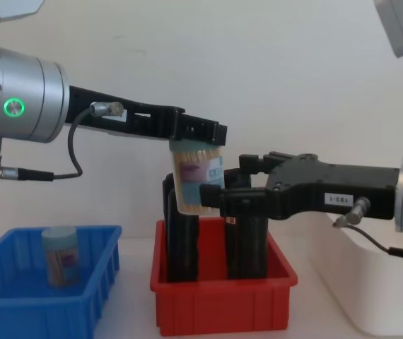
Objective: Pick the cotton swabs from the blue box and place them into the white box.
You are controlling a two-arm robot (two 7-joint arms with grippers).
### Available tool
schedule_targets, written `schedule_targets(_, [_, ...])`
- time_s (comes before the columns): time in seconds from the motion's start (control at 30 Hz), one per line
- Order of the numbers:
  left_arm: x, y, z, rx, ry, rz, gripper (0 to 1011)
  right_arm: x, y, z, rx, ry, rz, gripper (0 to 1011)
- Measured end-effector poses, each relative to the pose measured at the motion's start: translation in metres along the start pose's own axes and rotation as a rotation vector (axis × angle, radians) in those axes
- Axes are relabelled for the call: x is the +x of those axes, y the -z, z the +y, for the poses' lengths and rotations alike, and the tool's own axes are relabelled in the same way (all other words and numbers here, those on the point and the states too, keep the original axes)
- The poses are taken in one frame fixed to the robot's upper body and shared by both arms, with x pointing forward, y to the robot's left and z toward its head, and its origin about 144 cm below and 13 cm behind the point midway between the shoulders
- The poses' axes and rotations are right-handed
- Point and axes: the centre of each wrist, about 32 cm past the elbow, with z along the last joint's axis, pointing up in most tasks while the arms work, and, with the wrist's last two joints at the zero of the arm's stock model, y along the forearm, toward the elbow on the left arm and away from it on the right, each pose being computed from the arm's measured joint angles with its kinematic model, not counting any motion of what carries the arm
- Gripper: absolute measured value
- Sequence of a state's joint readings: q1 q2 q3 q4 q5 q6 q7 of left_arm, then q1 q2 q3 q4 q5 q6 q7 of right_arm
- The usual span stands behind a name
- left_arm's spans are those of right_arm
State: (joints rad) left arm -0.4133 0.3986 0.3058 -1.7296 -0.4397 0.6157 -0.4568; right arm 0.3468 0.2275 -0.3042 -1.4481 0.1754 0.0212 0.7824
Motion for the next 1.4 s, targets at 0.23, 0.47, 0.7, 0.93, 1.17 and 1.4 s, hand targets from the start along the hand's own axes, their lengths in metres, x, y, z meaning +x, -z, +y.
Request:
schedule_targets(0.23, [0.000,0.000,0.000,0.000,0.000,0.000,670,0.007,0.003,0.009,0.002,-0.023,0.005,1002])
schedule_targets(0.47, [0.000,0.000,0.000,0.000,0.000,0.000,670,0.015,0.006,0.018,0.015,-0.041,0.027,1002])
schedule_targets(0.7, [0.000,0.000,0.000,0.000,0.000,0.000,670,0.022,0.007,0.023,0.032,-0.050,0.052,996])
schedule_targets(0.93, [0.000,0.000,0.000,0.000,0.000,0.000,670,0.027,0.008,0.027,0.046,-0.068,0.073,836])
schedule_targets(1.17, [0.000,0.000,0.000,0.000,-0.001,0.000,670,0.032,0.008,0.031,0.053,-0.095,0.090,668])
schedule_targets(1.4, [0.000,0.000,0.000,0.000,-0.003,0.000,670,0.034,0.008,0.033,0.055,-0.109,0.103,639])
